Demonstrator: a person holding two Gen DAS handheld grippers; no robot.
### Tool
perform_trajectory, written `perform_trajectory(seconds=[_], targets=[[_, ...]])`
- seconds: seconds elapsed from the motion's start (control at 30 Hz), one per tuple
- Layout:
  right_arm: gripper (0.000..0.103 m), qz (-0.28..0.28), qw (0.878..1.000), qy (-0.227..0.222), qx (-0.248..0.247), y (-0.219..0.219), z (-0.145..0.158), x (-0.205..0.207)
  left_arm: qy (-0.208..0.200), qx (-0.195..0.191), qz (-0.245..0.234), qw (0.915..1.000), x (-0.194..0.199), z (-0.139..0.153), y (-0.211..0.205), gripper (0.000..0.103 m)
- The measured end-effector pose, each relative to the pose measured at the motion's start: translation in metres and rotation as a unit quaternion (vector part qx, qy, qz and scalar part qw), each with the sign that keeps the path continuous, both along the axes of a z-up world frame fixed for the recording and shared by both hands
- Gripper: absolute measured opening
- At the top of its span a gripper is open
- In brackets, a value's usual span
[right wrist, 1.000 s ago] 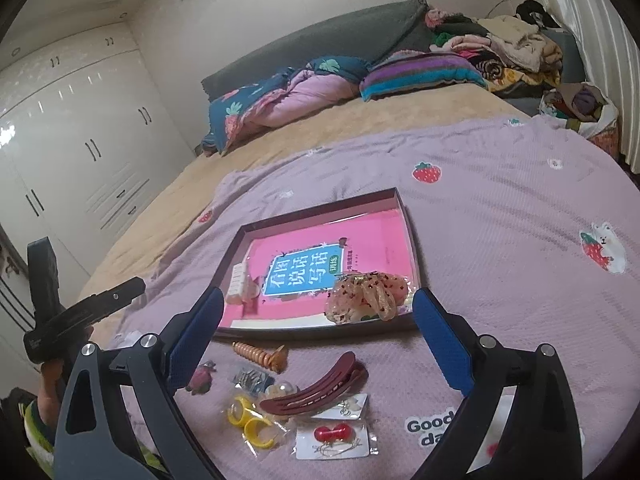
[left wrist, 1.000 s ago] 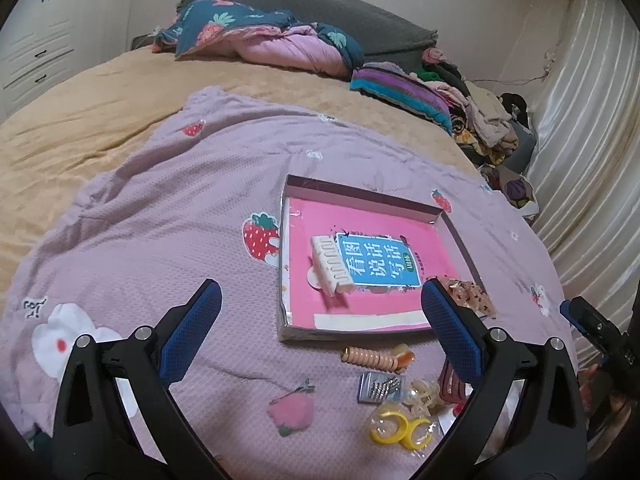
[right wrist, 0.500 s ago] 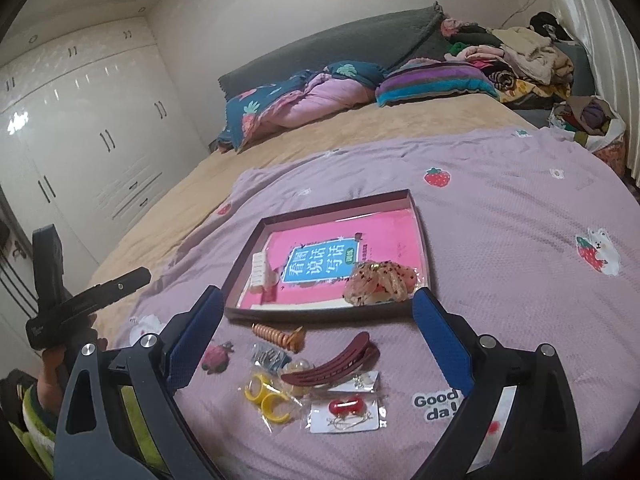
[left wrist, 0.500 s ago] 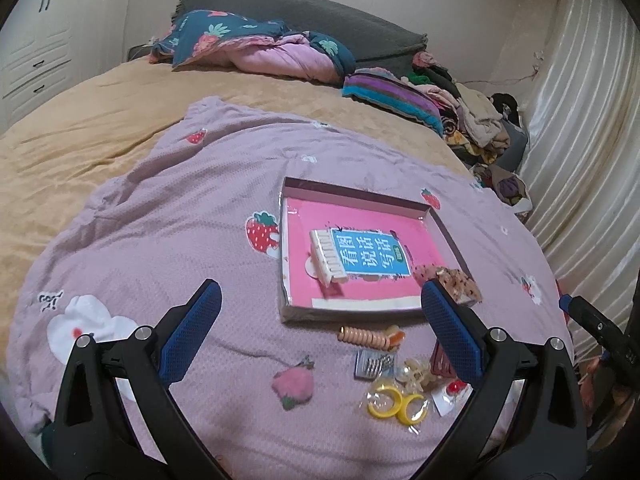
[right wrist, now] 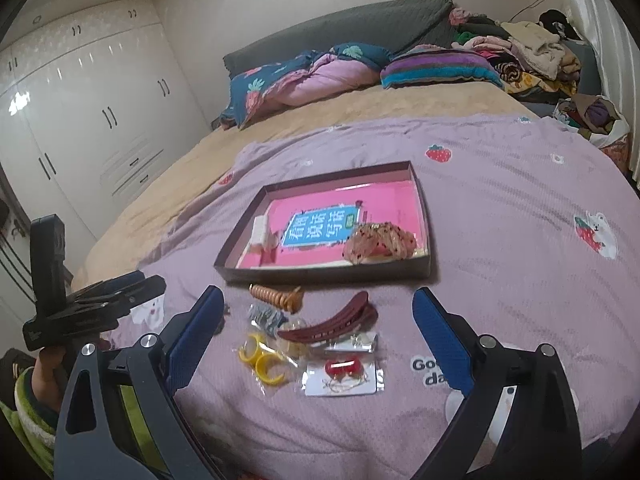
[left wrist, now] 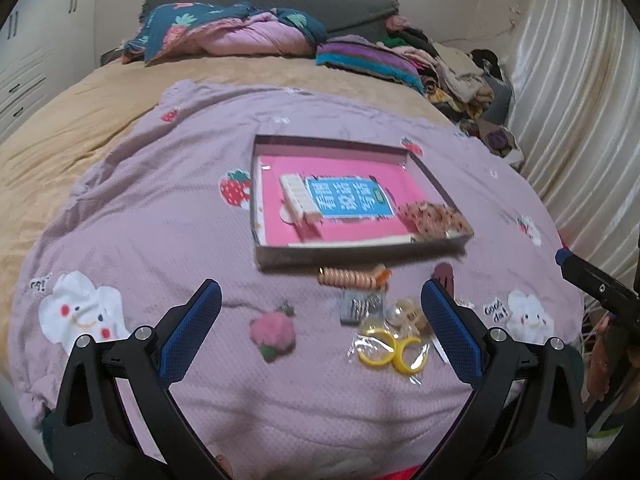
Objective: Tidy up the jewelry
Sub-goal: 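Withdraw both open tools from the tray back toward the accessories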
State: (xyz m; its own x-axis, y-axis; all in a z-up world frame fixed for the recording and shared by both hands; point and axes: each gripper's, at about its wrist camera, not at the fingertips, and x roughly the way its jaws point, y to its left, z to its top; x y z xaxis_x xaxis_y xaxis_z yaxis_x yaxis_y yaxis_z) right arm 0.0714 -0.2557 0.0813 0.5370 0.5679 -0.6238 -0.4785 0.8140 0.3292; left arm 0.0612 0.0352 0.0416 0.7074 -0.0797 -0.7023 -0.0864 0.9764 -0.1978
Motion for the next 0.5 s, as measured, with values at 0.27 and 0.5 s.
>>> perform_trajectory(seconds=[0.27, 0.5], targets=[[0.095, 0.017, 1.0, 0.01, -0.018, 0.003, -0.013, -0.013, 0.021, 0.015, -0.025, 0.9994, -0.004, -0.016, -0.019, 0.093], [0.095, 0.031, 0.999, 0.022, -0.04, 0.005, -0.026, -0.021, 0.043, 0.027, -0.046, 0.9977, -0.007, -0.031, -0.034, 0.093]])
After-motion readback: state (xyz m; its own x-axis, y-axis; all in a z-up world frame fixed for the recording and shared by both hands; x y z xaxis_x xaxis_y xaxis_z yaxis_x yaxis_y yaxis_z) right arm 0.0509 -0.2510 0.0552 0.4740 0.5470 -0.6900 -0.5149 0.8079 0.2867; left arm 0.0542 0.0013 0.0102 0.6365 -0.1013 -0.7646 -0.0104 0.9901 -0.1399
